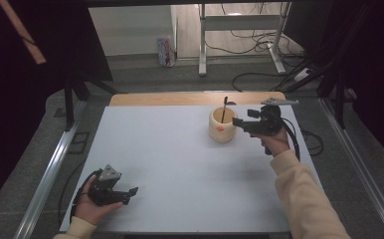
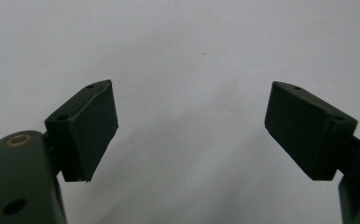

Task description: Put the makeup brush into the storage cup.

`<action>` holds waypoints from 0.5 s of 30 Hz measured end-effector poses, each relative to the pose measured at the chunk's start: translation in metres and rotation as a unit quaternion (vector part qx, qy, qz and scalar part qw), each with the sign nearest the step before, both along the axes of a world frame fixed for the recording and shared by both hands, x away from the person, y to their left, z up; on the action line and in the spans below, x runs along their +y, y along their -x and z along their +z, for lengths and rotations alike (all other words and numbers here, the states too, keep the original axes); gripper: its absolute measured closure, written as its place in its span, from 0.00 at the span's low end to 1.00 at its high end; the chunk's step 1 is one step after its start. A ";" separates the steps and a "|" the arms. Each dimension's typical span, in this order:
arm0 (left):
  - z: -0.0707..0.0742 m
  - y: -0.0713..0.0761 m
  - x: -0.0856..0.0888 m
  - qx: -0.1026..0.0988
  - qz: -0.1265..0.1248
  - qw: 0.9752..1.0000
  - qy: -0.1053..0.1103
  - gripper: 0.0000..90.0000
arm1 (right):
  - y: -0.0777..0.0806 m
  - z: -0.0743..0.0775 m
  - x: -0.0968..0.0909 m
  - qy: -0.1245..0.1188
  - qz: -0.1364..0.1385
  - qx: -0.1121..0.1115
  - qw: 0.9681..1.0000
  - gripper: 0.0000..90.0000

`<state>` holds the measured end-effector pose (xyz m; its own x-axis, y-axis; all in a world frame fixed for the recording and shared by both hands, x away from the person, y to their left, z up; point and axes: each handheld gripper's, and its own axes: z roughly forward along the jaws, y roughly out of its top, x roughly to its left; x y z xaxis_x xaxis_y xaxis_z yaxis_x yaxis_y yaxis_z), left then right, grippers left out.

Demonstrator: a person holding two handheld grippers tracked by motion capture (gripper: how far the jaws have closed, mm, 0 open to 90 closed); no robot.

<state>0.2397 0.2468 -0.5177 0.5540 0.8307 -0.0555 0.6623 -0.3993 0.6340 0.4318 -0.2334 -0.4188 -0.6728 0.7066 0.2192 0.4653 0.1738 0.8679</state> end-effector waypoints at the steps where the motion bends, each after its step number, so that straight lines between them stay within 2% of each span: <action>1: 0.000 0.000 0.000 0.000 0.000 1.000 0.000 0.20 | 0.002 -0.001 -0.002 0.003 0.001 0.000 1.000 0.17; 7: 0.000 0.001 0.001 -0.001 0.007 1.000 0.003 0.20 | 0.013 -0.011 -0.012 0.016 0.002 0.007 1.000 0.17; 15: -0.001 0.001 0.001 -0.001 0.009 1.000 0.004 0.20 | 0.033 -0.017 -0.022 0.027 0.013 -0.002 1.000 0.17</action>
